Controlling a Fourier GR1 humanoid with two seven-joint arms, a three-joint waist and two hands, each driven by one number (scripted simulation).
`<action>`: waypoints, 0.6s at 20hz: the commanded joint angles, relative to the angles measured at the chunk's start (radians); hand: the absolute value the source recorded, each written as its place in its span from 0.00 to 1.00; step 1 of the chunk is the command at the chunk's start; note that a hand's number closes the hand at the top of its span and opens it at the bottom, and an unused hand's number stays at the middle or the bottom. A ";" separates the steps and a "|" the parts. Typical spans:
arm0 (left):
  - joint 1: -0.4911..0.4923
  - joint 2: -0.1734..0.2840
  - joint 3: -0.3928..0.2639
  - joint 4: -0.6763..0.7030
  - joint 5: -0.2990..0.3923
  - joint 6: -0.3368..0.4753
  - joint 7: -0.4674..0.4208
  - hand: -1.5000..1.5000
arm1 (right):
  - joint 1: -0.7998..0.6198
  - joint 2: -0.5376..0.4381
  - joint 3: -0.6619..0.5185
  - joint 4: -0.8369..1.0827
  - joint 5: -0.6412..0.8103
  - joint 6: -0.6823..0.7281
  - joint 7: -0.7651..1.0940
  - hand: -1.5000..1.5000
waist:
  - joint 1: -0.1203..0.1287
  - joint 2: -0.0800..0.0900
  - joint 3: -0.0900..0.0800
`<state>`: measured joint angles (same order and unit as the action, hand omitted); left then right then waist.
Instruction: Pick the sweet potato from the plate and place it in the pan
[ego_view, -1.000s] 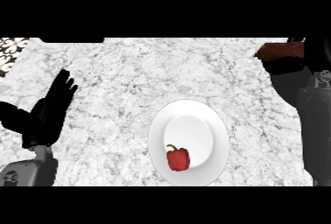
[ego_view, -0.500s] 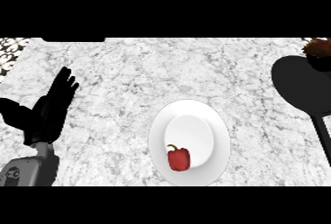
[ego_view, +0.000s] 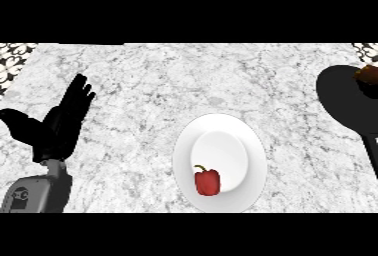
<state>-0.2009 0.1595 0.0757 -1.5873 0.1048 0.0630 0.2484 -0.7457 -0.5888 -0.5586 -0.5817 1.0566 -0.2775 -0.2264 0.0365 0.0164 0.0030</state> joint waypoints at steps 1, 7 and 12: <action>-0.014 0.027 0.022 0.023 0.015 -0.029 -0.008 0.50 | -0.005 -0.017 -0.019 0.180 -0.009 -0.101 -0.114 1.00 | 0.007 0.003 0.001; -0.004 -0.014 -0.028 -0.017 -0.013 -0.003 0.007 0.50 | -0.039 -0.059 -0.083 0.315 -0.031 -0.089 0.017 1.00 | 0.030 0.012 0.004; -0.024 -0.015 -0.012 0.026 -0.001 -0.012 -0.016 0.50 | -0.039 -0.055 -0.083 0.396 -0.036 -0.029 0.003 0.00 | 0.025 0.014 0.003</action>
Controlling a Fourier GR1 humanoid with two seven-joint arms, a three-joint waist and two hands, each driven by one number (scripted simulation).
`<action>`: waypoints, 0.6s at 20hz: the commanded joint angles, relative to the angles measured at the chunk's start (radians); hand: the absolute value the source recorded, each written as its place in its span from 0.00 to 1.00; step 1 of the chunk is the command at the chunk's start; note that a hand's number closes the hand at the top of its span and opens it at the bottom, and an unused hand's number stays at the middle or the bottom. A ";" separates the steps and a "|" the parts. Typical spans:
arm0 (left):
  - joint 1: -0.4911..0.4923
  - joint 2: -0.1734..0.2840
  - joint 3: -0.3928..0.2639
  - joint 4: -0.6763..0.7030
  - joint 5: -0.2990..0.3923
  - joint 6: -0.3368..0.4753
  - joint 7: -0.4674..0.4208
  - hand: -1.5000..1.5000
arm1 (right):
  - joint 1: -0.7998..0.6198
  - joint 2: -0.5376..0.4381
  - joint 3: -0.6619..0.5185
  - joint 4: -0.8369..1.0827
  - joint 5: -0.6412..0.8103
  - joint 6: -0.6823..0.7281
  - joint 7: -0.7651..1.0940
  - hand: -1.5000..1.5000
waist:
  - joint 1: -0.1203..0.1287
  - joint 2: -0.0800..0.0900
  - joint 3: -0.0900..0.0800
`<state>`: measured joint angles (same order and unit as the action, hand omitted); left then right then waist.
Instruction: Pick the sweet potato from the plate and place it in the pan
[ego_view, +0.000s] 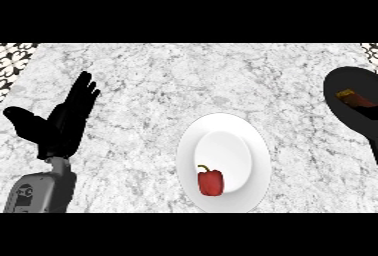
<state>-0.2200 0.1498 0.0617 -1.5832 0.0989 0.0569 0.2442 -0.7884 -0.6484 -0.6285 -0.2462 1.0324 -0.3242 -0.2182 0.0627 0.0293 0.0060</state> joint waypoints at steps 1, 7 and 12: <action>-0.003 0.004 0.014 -0.005 0.019 -0.006 0.014 0.50 | -0.013 -0.055 -0.024 0.067 -0.025 0.086 -0.022 0.00 | 0.002 -0.001 0.000; 0.020 0.017 0.021 0.003 0.014 -0.021 -0.016 0.50 | -0.004 -0.030 -0.146 0.043 -0.170 0.078 -0.199 0.00 | -0.012 -0.006 0.001; 0.015 0.016 0.024 -0.028 0.017 -0.007 0.015 0.50 | 0.038 -0.111 -0.300 0.053 -0.336 0.200 -0.293 0.00 | -0.036 -0.015 0.002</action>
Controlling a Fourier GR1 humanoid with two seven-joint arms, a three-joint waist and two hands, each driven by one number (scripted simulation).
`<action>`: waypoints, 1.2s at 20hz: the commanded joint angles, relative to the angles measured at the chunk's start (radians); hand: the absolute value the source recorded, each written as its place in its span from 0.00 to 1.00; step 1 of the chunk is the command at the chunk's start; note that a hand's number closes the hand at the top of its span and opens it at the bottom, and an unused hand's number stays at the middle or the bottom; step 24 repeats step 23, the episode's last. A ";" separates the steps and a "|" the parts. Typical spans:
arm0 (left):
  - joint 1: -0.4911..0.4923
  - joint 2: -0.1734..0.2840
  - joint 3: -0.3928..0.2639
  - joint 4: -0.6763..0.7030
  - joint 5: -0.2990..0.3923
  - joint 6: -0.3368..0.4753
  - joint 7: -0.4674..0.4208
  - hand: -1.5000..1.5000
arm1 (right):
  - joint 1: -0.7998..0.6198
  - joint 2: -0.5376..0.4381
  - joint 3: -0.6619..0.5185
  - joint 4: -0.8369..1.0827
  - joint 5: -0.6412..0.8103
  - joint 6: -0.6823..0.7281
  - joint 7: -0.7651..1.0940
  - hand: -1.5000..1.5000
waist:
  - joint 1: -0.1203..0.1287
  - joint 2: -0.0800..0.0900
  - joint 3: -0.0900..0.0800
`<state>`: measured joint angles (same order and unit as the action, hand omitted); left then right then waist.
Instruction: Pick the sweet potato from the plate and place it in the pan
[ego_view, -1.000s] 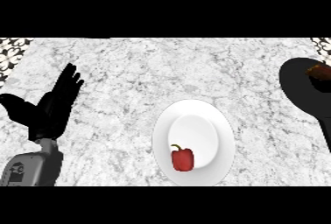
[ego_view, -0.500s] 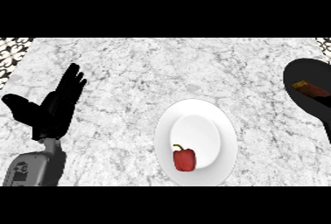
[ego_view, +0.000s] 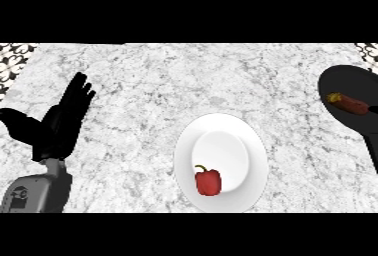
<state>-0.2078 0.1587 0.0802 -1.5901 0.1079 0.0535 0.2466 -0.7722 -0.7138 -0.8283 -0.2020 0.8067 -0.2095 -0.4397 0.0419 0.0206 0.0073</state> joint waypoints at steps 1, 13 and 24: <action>0.019 0.009 0.006 -0.003 -0.009 -0.002 -0.017 0.50 | 0.026 -0.049 -0.115 0.011 -0.129 0.097 -0.080 0.00 | -0.013 -0.004 -0.001; 0.044 -0.008 -0.004 -0.024 -0.023 0.015 -0.005 0.50 | 0.273 -0.243 -0.250 0.051 -0.327 0.630 -0.265 0.00 | -0.033 -0.014 -0.003; 0.025 -0.013 0.008 -0.005 -0.004 0.003 0.007 0.50 | 0.409 -0.213 -0.229 0.005 -0.378 0.615 -0.361 0.00 | -0.027 -0.014 -0.003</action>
